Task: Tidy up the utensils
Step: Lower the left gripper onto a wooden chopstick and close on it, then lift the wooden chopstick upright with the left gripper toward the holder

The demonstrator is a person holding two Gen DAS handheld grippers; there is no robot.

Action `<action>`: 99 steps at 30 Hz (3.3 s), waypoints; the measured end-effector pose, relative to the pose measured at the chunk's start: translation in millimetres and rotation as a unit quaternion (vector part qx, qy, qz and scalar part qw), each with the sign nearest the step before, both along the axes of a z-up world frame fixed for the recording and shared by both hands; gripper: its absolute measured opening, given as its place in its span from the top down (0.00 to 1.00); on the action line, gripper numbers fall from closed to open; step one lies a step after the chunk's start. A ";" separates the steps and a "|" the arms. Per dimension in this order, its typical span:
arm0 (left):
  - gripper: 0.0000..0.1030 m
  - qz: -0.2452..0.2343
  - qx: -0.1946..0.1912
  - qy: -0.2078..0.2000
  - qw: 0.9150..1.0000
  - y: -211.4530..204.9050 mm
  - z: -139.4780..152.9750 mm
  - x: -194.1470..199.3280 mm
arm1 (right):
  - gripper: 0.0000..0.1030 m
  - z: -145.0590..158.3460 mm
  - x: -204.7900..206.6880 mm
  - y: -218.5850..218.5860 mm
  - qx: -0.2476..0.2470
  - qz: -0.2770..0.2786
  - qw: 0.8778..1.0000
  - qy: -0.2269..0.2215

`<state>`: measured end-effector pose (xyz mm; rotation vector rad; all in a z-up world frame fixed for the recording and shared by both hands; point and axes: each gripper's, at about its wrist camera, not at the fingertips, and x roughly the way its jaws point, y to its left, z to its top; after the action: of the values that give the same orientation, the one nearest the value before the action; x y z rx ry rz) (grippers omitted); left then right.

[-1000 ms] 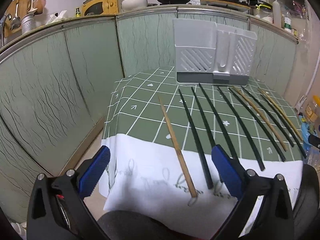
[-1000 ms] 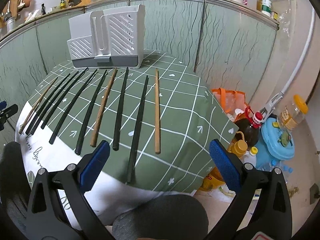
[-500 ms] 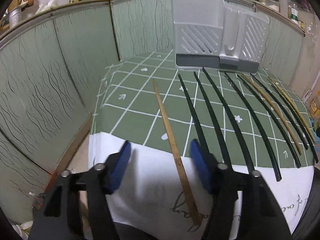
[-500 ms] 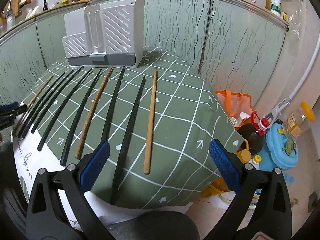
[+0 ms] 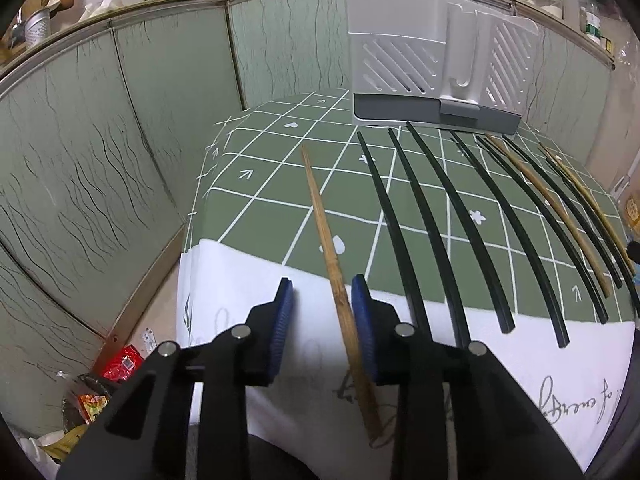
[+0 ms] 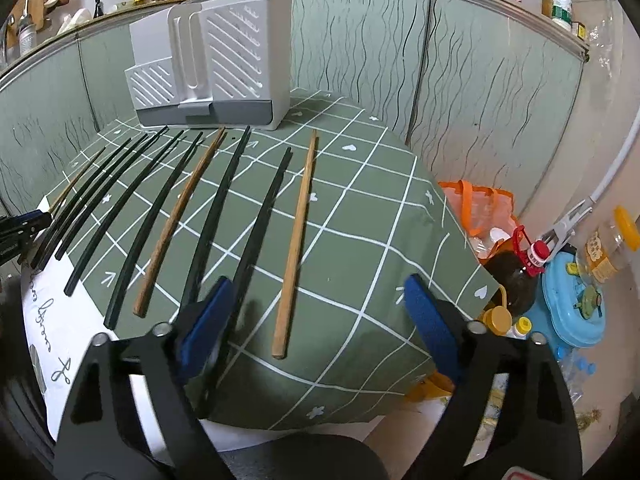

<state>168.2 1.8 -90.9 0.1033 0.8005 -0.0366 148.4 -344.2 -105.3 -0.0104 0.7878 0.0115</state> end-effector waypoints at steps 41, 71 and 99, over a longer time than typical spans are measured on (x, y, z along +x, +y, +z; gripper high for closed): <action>0.92 0.008 -0.024 -0.054 0.998 12.8 45.1 -30.7 | 0.94 26.6 -15.0 11.9 0.041 -0.004 0.999 -0.016; 0.92 -0.013 -0.017 -0.113 0.993 14.0 113.5 -44.0 | 0.94 90.2 -29.1 11.2 0.048 -0.003 0.995 -0.090; 0.93 -0.039 -0.036 -0.152 0.987 15.7 160.7 -34.2 | 0.94 151.8 -16.2 13.4 0.035 0.005 0.989 -0.143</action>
<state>134.0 17.5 69.7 0.0707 0.4883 -0.1213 132.2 -330.9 46.4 0.0499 0.5004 0.0473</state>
